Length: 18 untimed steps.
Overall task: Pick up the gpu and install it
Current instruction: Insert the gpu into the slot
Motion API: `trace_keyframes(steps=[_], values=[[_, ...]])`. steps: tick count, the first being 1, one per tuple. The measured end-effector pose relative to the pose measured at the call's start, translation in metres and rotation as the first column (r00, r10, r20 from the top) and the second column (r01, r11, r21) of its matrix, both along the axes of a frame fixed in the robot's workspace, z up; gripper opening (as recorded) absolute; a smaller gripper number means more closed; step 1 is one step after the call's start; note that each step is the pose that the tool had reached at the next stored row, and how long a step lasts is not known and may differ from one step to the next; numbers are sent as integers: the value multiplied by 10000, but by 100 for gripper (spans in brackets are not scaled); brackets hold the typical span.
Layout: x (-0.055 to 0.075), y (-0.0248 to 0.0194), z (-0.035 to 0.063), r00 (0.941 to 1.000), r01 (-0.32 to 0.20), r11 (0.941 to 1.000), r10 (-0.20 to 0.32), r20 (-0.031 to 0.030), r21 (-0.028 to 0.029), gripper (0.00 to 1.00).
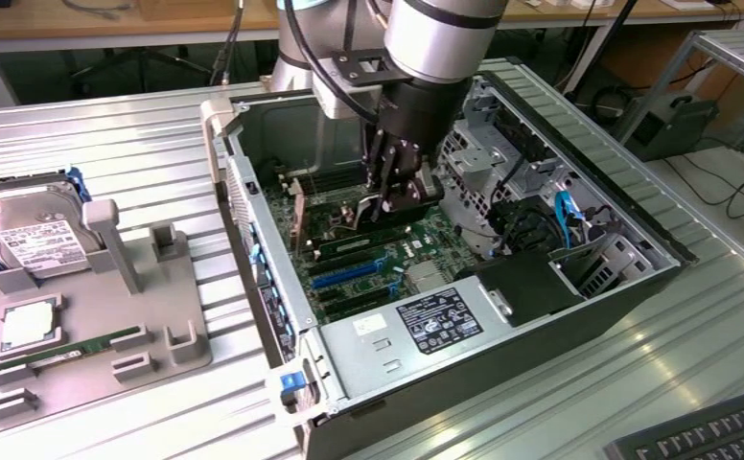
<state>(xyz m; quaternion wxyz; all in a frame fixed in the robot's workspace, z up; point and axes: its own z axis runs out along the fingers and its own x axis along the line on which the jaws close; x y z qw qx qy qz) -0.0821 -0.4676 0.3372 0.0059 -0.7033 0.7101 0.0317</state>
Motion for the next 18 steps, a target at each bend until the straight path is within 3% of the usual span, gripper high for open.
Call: trace_keyframes(steps=[18], values=[[-76,10,-363,10000,-5,10000,5,1,-2,27]])
